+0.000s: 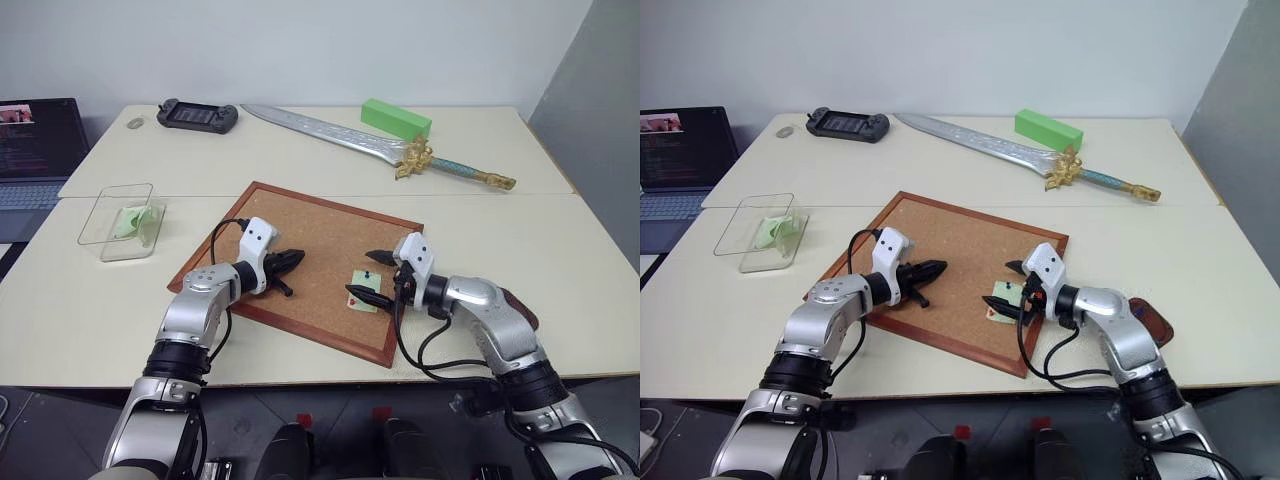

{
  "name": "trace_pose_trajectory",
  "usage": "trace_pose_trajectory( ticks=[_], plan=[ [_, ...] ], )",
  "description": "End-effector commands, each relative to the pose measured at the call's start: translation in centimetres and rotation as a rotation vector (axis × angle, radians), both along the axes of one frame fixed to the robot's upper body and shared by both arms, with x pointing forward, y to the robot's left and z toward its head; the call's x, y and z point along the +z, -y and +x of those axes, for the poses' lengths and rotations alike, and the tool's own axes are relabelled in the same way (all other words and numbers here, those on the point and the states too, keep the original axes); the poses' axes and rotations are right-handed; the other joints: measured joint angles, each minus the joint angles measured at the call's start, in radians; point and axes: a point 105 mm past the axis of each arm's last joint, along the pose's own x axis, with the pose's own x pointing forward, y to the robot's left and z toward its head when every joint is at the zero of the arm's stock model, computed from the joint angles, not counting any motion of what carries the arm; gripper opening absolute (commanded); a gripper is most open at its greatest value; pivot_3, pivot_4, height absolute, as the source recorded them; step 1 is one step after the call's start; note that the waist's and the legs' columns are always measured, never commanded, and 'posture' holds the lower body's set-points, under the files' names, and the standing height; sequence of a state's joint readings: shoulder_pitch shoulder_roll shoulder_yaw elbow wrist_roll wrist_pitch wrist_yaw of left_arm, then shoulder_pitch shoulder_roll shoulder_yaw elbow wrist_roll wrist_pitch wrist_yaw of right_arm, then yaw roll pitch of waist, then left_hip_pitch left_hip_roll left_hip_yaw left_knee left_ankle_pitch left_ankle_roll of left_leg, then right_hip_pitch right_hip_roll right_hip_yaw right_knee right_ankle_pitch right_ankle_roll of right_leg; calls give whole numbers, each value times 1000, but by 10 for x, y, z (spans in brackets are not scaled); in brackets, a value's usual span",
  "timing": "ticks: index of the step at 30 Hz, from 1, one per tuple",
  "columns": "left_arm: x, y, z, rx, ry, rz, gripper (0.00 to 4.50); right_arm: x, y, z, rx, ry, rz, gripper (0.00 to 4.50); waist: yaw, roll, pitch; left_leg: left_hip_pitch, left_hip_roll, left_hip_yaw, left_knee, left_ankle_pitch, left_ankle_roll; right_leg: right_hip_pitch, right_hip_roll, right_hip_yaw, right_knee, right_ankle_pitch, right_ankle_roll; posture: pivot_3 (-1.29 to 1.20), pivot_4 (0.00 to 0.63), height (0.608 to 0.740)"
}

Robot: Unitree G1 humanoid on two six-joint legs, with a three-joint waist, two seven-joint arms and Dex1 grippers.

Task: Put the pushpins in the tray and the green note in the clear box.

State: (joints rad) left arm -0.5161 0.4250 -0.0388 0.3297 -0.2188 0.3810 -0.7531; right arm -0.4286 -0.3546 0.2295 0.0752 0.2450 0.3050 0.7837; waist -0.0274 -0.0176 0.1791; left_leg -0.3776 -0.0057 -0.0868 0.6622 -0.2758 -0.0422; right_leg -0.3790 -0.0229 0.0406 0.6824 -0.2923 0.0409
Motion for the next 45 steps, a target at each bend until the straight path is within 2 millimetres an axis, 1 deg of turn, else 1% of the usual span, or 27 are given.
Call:
trace_pose_trajectory(
  ticks=[1,2,3,5,6,7,8,10,13,16,23,24,30,34,37,41,45],
  plan=[
    [-14,-3,-2,11,-50,36,9,4,-4,7,10,47,2,4500,0,0,0,0,0,0,0,0,0,0,0,0,0,0,0,0,150,740],
    [-14,-4,-2,14,-49,39,2,3,-3,9,-1,44,7,4316,0,0,0,0,0,0,0,0,0,0,0,0,0,0,0,0,150,740],
    [-14,-5,-2,15,-49,41,2,2,-3,10,-5,42,9,4316,0,0,0,0,0,0,0,0,0,0,0,0,0,0,0,0,150,740],
    [-13,-5,-3,12,-48,44,0,0,-2,11,-4,39,7,3886,-1,0,0,0,0,0,0,0,0,0,0,0,0,0,0,0,150,740],
    [-12,-6,-3,11,-48,46,0,0,-2,11,-2,39,7,3590,-1,0,0,0,0,0,0,0,0,0,0,0,0,0,0,0,150,740],
    [-12,-6,-3,10,-48,47,0,0,-2,11,-1,38,8,3460,-1,0,0,0,0,0,0,0,0,0,0,0,0,0,0,0,150,740],
    [-12,-6,-3,9,-48,48,0,0,-2,11,0,37,9,3170,-2,0,0,0,0,0,0,0,0,0,0,0,0,0,0,0,150,740],
    [-12,-6,-3,7,-49,54,0,-1,-2,12,-1,39,8,2883,-2,0,0,0,0,0,0,0,0,0,0,0,0,0,0,0,150,740],
    [-12,-6,-3,5,-48,57,0,-2,-2,13,-3,39,11,2215,-3,0,0,0,0,0,0,0,0,0,0,0,0,0,0,0,150,740],
    [-11,-5,-2,4,-48,58,0,-1,-2,14,-4,39,14,1660,-3,0,0,0,0,0,0,0,0,0,0,0,0,0,0,0,150,740],
    [-11,-3,-1,-3,-51,59,0,0,1,16,-13,49,17,85,-1,0,0,0,0,0,0,0,0,0,0,0,0,0,0,0,150,740],
    [-11,-2,-1,-4,-51,58,0,0,1,15,-13,50,18,10,-1,0,0,0,0,-1,0,0,0,0,0,0,0,0,0,0,150,740],
    [-10,-1,-2,-12,-50,59,0,2,1,13,-8,67,15,10,-1,0,0,0,0,-1,0,0,0,0,0,0,0,0,0,0,150,740],
    [-9,0,-3,-14,-51,59,0,23,-4,6,35,94,103,10,-1,0,0,0,0,-1,0,0,0,0,0,0,0,0,0,0,150,740],
    [-9,0,-3,-14,-55,59,0,30,-4,1,52,86,135,10,-2,0,0,-2,0,-1,0,0,0,-1,0,0,0,0,0,0,150,740],
    [-9,0,-3,-14,-59,56,0,30,-3,-2,58,75,134,10,-2,0,0,-1,0,-2,0,0,0,-1,0,-1,0,0,0,0,150,740],
    [-8,2,-2,-19,-58,54,0,25,-1,-2,50,66,116,10,-1,0,0,-1,0,-1,0,0,0,-1,0,0,0,0,0,0,150,740]
  ],
)
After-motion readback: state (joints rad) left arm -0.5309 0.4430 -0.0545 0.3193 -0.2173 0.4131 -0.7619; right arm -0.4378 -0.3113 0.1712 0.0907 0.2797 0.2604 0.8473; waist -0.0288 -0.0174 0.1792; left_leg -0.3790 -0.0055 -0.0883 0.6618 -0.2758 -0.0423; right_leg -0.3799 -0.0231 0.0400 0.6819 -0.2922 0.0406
